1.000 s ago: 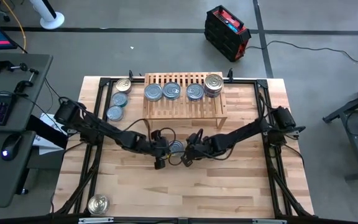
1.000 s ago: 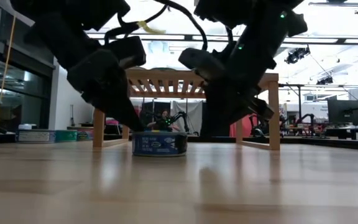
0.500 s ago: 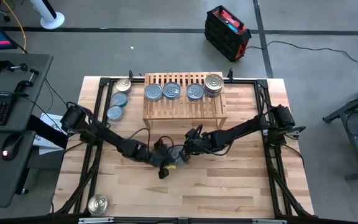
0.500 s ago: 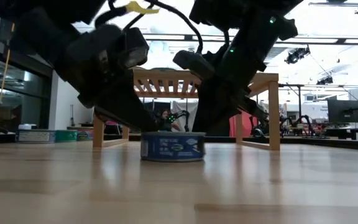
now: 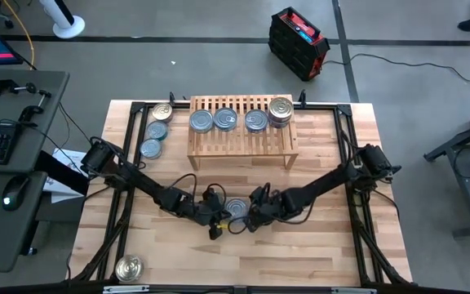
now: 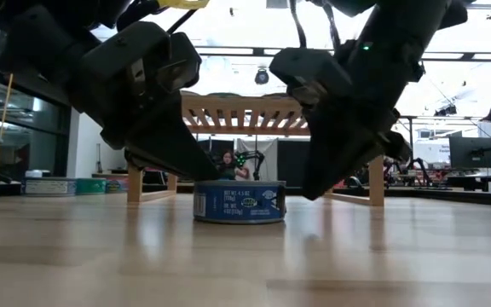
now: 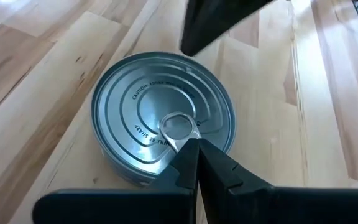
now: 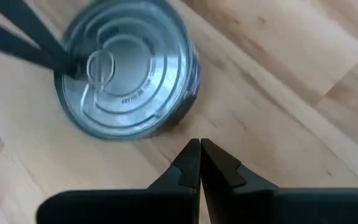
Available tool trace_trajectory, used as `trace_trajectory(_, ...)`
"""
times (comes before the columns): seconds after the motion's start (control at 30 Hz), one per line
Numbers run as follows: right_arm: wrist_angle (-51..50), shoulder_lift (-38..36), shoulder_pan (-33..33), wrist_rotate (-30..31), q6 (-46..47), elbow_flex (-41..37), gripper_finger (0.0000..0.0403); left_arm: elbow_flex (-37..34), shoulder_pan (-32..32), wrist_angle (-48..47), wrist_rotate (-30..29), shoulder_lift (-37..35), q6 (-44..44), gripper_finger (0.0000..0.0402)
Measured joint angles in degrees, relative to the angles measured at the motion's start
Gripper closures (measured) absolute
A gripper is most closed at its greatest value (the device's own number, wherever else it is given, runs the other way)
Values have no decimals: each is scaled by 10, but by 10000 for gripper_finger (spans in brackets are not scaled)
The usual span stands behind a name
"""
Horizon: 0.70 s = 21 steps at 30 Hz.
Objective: Stack canned seafood by type on shelf
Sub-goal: Stack the blue tuna can on the blue tuna can on the shelf
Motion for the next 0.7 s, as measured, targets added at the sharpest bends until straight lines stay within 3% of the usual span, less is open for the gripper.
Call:
trace_trajectory(0.13, 0, 0, -7, 43, 20, 0, 403, 0, 4, 0, 2, 0, 26, 402)
trace_trajectory(0.27, 2, 0, -27, 43, 16, 0, 403, 0, 11, 0, 5, 0, 29, 402)
trace_trajectory(0.47, 34, 0, -39, -8, -10, 0, 403, 0, 11, 2, 4, 1, 67, 402)
trace_trajectory(0.7, 48, 0, -39, -17, -1, 0, 403, -1, 11, 2, 2, 1, 90, 402)
